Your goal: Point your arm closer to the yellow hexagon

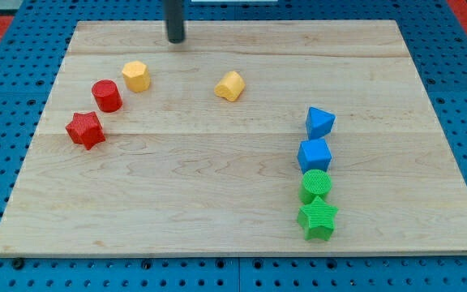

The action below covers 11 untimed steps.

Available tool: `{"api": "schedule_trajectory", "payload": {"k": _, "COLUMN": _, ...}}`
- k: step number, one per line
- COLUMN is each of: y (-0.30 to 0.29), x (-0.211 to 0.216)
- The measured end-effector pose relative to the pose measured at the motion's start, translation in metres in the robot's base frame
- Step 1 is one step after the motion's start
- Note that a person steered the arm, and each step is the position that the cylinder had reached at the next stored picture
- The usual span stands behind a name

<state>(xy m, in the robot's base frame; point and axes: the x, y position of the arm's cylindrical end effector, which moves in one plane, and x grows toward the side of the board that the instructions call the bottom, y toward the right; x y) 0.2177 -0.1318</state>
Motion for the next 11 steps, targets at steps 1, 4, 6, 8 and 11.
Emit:
{"api": "schedule_trajectory", "payload": {"k": 1, "y": -0.024, "x": -0.014}}
{"api": "schedule_trajectory", "payload": {"k": 4, "y": -0.023, "x": -0.011}}
{"api": "schedule_trajectory", "payload": {"k": 6, "y": -0.014, "x": 0.032}}
{"api": "schedule_trajectory", "payload": {"k": 8, "y": -0.038, "x": 0.046}}
{"api": "schedule_trajectory", "payload": {"k": 11, "y": -0.034, "x": 0.068}}
